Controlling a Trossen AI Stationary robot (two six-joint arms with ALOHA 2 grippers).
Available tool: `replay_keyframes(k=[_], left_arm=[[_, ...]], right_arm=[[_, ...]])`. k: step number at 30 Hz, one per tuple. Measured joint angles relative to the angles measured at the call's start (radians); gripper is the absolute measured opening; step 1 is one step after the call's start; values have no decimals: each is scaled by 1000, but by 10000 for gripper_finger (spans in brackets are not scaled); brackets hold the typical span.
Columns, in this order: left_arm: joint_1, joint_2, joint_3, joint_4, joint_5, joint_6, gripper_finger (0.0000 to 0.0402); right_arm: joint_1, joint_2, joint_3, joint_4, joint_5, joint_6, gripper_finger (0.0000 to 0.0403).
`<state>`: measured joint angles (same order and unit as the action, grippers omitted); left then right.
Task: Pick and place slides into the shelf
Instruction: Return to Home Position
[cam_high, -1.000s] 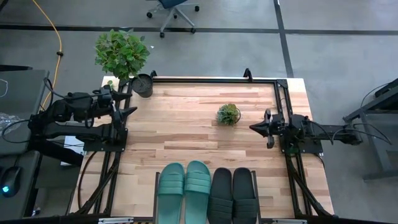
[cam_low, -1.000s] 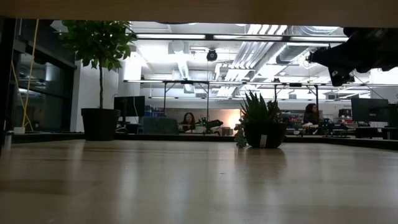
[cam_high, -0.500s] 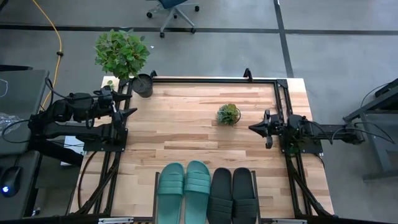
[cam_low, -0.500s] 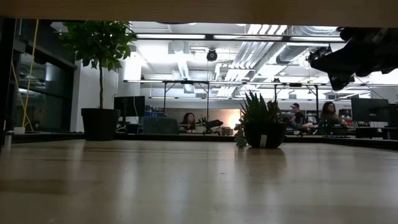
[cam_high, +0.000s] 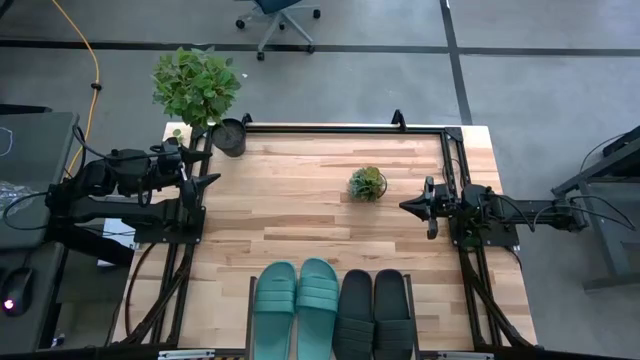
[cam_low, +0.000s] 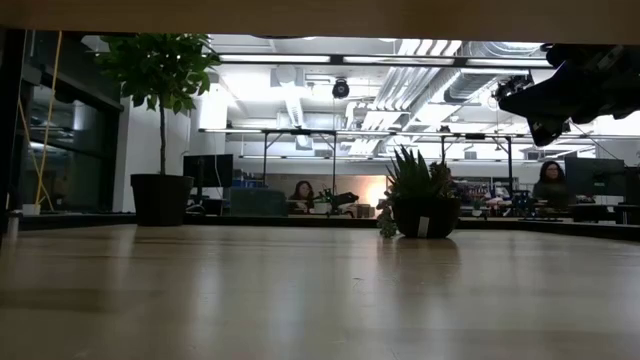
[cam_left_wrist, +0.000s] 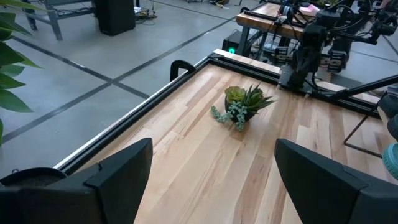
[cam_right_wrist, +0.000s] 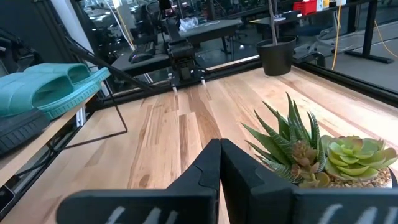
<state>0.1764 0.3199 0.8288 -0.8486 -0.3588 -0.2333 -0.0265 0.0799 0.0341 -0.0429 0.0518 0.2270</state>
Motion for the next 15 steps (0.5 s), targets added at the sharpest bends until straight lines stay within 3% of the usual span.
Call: replay_keyframes(k=[12, 15], left_arm=[[0, 0, 0, 5, -1, 1, 326], [-7, -2, -23, 177, -67, 73, 326]], right_arm=[[0, 0, 0, 0, 0, 0, 0], [0, 0, 0, 0, 0, 0, 0]])
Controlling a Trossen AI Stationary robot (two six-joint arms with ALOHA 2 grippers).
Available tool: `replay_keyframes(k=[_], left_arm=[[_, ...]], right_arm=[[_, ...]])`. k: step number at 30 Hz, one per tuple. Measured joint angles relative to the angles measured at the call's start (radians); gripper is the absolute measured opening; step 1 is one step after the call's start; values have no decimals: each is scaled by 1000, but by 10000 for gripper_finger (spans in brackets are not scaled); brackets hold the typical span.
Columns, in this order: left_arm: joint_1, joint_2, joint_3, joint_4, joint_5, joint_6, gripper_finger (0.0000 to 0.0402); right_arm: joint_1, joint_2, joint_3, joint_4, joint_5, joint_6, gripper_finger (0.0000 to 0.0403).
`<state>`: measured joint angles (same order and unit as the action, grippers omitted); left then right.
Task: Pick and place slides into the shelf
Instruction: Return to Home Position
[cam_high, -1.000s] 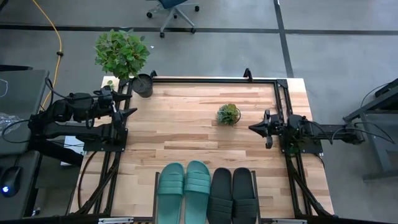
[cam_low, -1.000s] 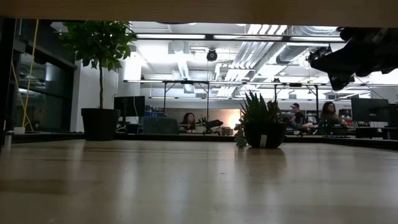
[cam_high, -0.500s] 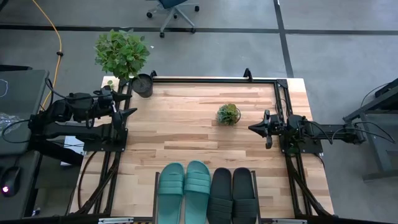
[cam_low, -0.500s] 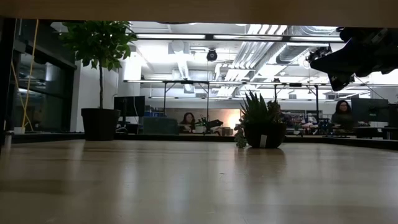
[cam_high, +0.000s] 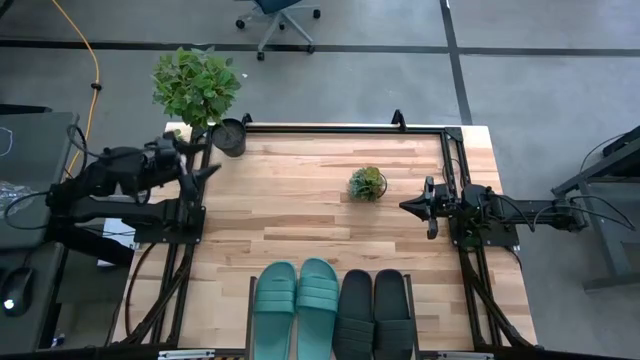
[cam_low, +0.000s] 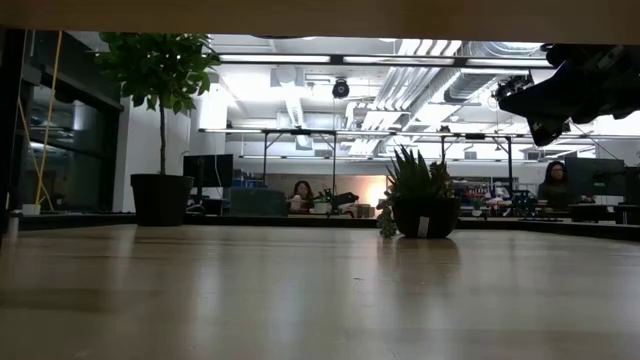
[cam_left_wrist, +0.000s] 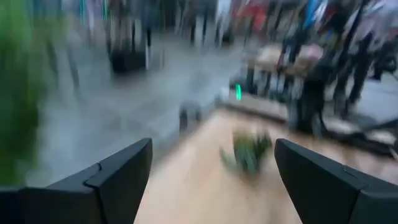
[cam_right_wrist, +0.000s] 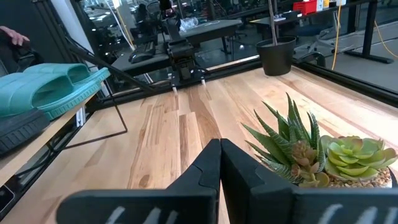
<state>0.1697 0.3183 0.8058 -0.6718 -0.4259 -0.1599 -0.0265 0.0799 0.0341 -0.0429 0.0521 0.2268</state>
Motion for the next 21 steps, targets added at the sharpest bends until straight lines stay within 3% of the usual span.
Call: replay_keyframes(k=[2, 5, 7, 9, 21], left_arm=[[-19, -1, -60, 238, 35, 237, 326], [-48, -24, -159, 575, 270, 604, 326], [-64, -40, -209, 706, 399, 722, 326], [-72, -52, -260, 782, 452, 747, 326], [-72, -192, -635, 1124, 525, 702, 326]], right_arm=[[0, 0, 0, 0, 0, 0, 0], [0, 0, 0, 0, 0, 0, 0], [0, 0, 0, 0, 0, 0, 0], [0, 0, 0, 0, 0, 0, 0], [0, 0, 0, 0, 0, 0, 0]])
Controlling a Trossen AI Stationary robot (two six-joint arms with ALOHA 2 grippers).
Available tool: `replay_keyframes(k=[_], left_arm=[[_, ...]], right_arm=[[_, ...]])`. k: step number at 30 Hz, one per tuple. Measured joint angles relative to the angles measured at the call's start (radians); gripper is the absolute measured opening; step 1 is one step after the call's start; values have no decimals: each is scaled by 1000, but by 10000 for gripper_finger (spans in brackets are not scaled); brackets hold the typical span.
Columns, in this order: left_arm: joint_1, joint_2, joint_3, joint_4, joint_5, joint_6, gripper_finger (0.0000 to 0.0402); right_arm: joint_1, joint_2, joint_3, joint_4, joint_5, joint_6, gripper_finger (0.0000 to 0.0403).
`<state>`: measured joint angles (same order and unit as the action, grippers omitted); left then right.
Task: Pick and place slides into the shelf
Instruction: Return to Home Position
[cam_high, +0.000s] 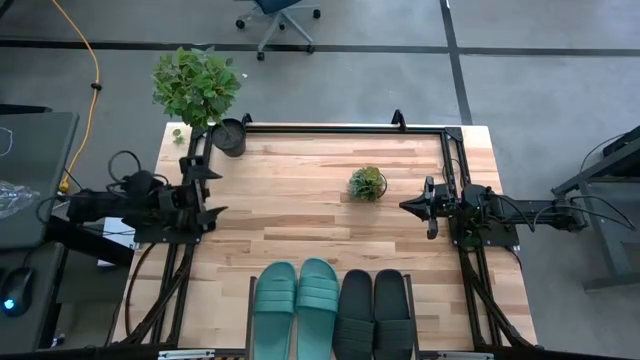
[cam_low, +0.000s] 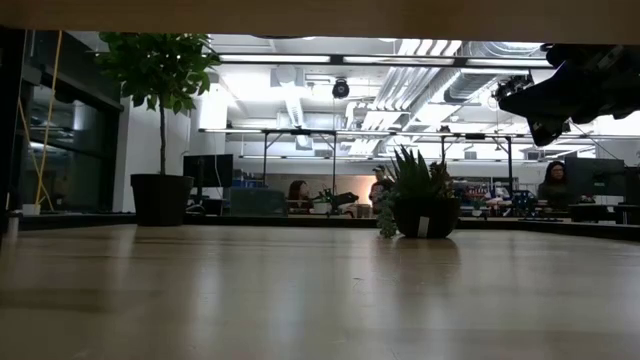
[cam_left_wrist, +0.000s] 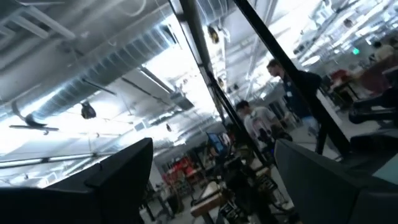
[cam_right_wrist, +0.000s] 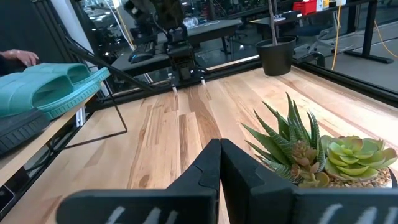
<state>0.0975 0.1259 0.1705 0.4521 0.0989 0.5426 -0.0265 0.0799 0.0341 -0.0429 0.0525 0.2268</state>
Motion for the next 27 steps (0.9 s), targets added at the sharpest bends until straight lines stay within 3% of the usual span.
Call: replay_keyframes(k=[7, 13, 27], left_arm=[[0, -119, -129, 64, 22, -7, 326], [0, -120, -157, 45, 67, 3, 326], [-42, -120, -162, -226, 70, 53, 326]], right_arm=[[0, 0, 0, 0, 0, 0, 0], [0, 0, 0, 0, 0, 0, 0], [0, 0, 0, 0, 0, 0, 0]])
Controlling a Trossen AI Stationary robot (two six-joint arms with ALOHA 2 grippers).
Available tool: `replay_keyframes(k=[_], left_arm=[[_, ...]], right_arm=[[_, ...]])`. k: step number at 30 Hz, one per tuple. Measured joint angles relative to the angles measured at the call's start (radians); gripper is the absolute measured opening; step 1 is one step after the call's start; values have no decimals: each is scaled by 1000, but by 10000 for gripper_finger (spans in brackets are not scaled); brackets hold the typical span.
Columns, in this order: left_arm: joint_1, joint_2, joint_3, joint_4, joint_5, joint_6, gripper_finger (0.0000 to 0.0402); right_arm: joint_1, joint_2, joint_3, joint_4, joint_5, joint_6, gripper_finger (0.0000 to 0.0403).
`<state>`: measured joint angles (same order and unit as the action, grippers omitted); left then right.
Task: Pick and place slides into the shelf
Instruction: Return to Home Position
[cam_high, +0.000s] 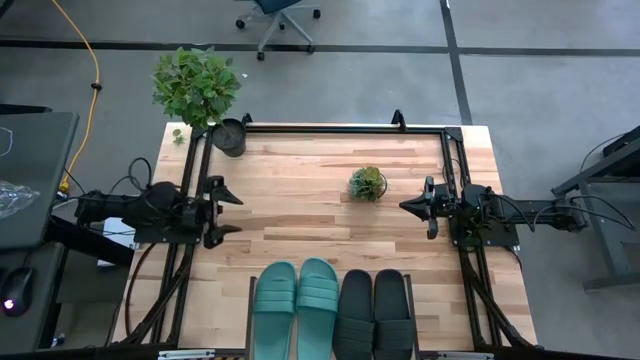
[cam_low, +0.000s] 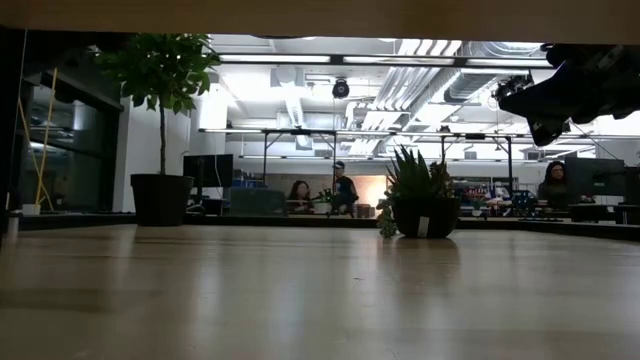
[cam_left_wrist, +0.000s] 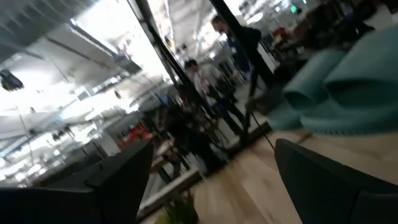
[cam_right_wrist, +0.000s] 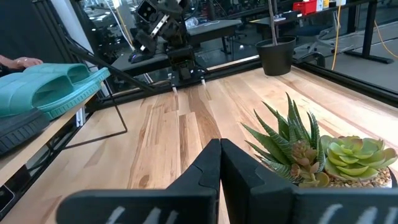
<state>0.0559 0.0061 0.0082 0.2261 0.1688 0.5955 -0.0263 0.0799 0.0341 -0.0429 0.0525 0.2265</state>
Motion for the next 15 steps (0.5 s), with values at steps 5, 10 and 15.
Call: replay_keyframes(k=[5, 10, 15], left_arm=[[1, 0, 0, -78, 0, -1, 326], [1, 0, 0, -144, 0, 0, 326], [1, 0, 0, -192, -9, 9, 326]], right_arm=[[0, 0, 0, 0, 0, 0, 0], [0, 0, 0, 0, 0, 0, 0], [0, 0, 0, 0, 0, 0, 0]])
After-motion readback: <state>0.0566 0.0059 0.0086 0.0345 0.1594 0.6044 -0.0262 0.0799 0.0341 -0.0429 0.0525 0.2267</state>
